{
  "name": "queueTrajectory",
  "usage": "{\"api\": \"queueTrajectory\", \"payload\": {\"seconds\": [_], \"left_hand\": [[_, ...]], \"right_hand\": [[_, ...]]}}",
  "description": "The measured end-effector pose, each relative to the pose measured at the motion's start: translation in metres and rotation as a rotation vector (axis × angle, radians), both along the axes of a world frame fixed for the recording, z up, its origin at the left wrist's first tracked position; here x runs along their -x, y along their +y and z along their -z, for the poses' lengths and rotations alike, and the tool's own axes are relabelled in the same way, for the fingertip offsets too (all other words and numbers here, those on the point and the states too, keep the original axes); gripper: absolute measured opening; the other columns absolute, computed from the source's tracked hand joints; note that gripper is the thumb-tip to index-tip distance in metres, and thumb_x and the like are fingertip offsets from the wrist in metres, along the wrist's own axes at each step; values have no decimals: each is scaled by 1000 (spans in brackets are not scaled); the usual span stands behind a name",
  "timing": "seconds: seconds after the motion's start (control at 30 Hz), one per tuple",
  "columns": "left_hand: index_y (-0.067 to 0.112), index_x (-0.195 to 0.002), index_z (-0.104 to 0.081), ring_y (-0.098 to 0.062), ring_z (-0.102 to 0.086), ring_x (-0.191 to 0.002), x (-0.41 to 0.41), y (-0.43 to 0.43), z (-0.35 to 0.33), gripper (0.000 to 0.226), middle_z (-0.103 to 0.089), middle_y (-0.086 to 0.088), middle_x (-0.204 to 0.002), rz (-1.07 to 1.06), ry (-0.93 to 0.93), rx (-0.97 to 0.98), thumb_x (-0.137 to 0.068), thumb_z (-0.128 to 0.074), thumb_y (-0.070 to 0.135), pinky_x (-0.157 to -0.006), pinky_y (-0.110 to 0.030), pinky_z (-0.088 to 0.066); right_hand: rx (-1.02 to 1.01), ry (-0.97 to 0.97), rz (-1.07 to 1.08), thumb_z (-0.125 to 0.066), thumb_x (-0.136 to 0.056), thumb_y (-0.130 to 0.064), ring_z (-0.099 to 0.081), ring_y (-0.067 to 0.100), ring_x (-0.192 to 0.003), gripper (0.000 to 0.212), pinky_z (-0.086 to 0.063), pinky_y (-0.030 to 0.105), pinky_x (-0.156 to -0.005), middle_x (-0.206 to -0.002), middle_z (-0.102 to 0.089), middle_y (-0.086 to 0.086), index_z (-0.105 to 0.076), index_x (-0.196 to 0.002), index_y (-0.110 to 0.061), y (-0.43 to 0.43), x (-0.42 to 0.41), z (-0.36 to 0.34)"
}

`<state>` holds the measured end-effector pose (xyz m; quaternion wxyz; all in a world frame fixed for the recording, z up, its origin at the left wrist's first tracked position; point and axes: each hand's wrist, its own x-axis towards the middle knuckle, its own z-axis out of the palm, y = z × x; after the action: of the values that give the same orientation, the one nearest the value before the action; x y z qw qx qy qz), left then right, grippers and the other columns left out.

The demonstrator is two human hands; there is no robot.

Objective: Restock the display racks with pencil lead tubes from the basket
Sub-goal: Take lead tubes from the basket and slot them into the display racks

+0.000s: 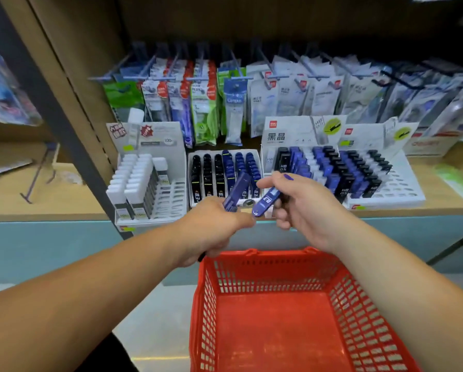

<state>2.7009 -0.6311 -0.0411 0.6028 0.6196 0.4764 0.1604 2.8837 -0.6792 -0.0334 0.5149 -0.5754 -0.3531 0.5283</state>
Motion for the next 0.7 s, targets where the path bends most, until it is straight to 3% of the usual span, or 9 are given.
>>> {"api": "queueTrajectory", "payload": {"seconds": [0.1,0.23,0.37,0.5,0.6,0.7], "left_hand": [[21,-82,-46,-16,-18,-45,1,8,0,30,-26,-1,-60,-44,-104,26,-97,-70,33,-44,-23,-17],[18,-87,-57,-13,-21,-46,2,22,-10,15,-30,0,-60,-109,-250,34,-100,-64,18,-46,-22,-19],[13,-85,-58,-15,-25,-45,8,39,-16,16,-41,-4,-60,-198,-310,-30,-100,-64,11,-44,-23,-21],[6,-98,-67,-15,-30,-44,12,54,-13,12,-59,-9,-72,-276,-342,-71,-101,-65,17,-43,-23,-26],[9,-95,-67,-15,-30,-46,15,64,-10,11,-60,-7,-73,-288,-349,-80,-100,-67,19,-43,-22,-26],[8,-100,-69,-15,-29,-46,19,68,-9,12,-58,-8,-73,-265,-349,-64,-100,-68,20,-45,-22,-24]], "right_hand": [[-71,-16,2,-58,-104,-19,-49,17,-56,20,-37,29,-48,-71,-61,9,-69,-108,-3,6,-2,-2],[-88,-2,-18,-65,-99,-8,-62,21,-63,5,-51,31,-56,-78,-72,15,-69,-100,-4,27,6,-3],[-74,-61,-66,-63,-99,-2,-65,23,-66,6,-57,34,-64,-79,-73,18,-68,-95,-2,43,15,-4],[-49,-127,-150,-63,-100,-7,-70,24,-69,9,-59,34,-67,-85,-77,18,-70,-96,-3,54,18,-7],[-3,-71,-218,-55,-105,-15,-71,26,-74,21,-58,38,-72,-90,-77,19,-73,-104,-3,60,16,-9],[12,-65,-269,-59,-103,-12,-70,24,-73,17,-57,34,-68,-92,-77,19,-74,-101,-4,63,13,-9]]}}
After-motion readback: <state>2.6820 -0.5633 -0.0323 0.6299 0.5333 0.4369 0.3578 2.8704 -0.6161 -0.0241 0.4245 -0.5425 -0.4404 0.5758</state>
